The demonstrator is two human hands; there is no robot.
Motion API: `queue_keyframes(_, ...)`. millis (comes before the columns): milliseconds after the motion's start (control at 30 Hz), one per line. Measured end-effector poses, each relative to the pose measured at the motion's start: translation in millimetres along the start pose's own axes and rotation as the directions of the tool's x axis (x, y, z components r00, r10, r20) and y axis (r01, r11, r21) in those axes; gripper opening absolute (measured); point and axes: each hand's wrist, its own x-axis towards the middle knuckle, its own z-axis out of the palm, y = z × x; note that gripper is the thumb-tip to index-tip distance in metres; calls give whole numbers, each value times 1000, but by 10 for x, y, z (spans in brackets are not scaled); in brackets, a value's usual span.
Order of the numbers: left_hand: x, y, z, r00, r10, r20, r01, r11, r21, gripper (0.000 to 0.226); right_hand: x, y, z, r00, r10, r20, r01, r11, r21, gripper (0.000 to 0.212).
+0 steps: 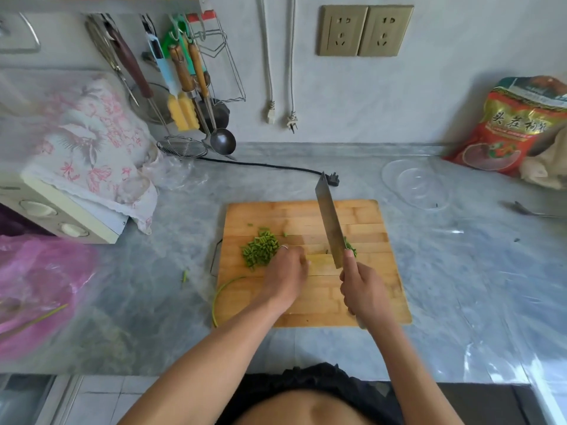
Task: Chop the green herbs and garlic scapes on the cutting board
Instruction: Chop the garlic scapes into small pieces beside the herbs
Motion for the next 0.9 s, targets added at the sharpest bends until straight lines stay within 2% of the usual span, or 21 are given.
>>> queue_keyframes(67,22,-18,15,1000,8,3,-8,999,47,29,-13,-1,20,1000,0,-1,0,1000,-10,62)
queue_keyframes(333,98,-408,-367,998,13,-54,-2,979,204,14,6,-51,179,997,-25,71,24,1000,13,59)
queue_keyframes(467,36,-539,-482,997,49,-59,-41,990,134,26,20,-65,279,991,-28,129,32,999,-28,62)
queue_keyframes(633,-183,-693,-514,985,65,-157,-66,998,-3,15,0,-44,332,984,-36,174,50,996,-80,73)
queue_keyframes(700,-318,-679,-499,994,65,-90,-64,998,5,12,-11,-26,326,983,-27,181,47,993,-108,73)
queue_keyframes(767,-457,-646,-466,999,48,-5,-48,998,31,19,-41,-14,317,983,-17,185,36,994,-105,69)
queue_keyframes(833,-577,-626,-397,999,54,-3,-54,993,103,27,-80,1,297,983,-11,182,26,996,-84,67)
queue_keyframes(900,-668,-619,-324,999,37,-34,-34,995,94,25,-118,18,279,984,-6,178,17,998,-57,64)
